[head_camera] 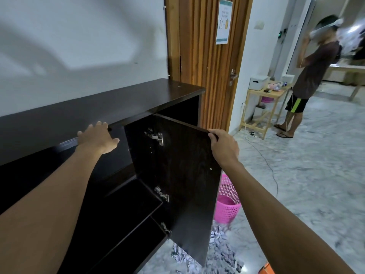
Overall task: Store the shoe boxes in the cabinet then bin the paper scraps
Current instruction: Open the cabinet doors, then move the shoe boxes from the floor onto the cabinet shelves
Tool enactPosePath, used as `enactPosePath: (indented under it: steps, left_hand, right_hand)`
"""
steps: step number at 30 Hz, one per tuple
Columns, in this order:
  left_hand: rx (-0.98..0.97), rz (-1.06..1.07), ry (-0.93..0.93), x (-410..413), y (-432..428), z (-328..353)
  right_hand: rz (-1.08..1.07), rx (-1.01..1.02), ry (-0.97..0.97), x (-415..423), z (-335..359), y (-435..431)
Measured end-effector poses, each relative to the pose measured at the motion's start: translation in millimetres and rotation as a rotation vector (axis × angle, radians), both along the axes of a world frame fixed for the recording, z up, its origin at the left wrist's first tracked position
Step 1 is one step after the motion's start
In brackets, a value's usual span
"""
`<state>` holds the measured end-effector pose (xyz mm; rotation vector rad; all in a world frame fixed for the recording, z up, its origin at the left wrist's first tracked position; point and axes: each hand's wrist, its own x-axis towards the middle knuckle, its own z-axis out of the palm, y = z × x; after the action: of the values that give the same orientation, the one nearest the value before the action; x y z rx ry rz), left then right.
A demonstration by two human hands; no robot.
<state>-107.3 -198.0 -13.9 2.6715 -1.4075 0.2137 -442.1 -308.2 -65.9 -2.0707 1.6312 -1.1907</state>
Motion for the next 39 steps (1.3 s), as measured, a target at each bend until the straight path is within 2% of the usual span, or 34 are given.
enactPosePath:
  steps: [7, 11, 14, 18, 20, 22, 25, 27, 29, 33, 39]
  left_hand:
    - [-0.016, -0.013, 0.016, 3, 2, -3]
    - [-0.034, -0.030, -0.017, 6, 2, -8]
    - [-0.056, -0.034, -0.041, 5, 4, -14]
    - [-0.163, -0.086, -0.116, -16, 12, -34]
    - [-0.282, -0.209, -0.012, -38, 18, -51]
    - [-0.336, -0.343, 0.248, -64, 24, -71]
    - [-0.138, -0.569, 0.697, -108, 37, -101]
    - [0.057, -0.686, 0.869, -139, 45, -124]
    - [0.181, -0.757, 0.950, -172, 54, -147]
    - [0.298, -0.808, 1.090, -238, 78, -194]
    - [0.445, -0.755, 1.190, -329, 98, -278]
  right_hand:
    - [0.061, -0.093, -0.024, 2, -15, -4]
    - [0.056, -0.149, 0.152, -1, -18, 1]
    - [-0.044, -0.164, 0.330, -1, -29, 14]
    - [-0.081, -0.180, 0.246, -12, -54, 53]
    - [-0.030, -0.170, 0.180, -24, -73, 78]
    - [0.005, -0.082, 0.090, -40, -91, 102]
    - [-0.021, 0.079, -0.011, -66, -119, 137]
    - [-0.059, 0.174, -0.070, -85, -136, 163]
    - [-0.103, 0.257, -0.095, -104, -154, 190]
    - [-0.221, 0.362, -0.171, -146, -192, 239]
    - [-0.402, 0.504, -0.247, -210, -264, 292]
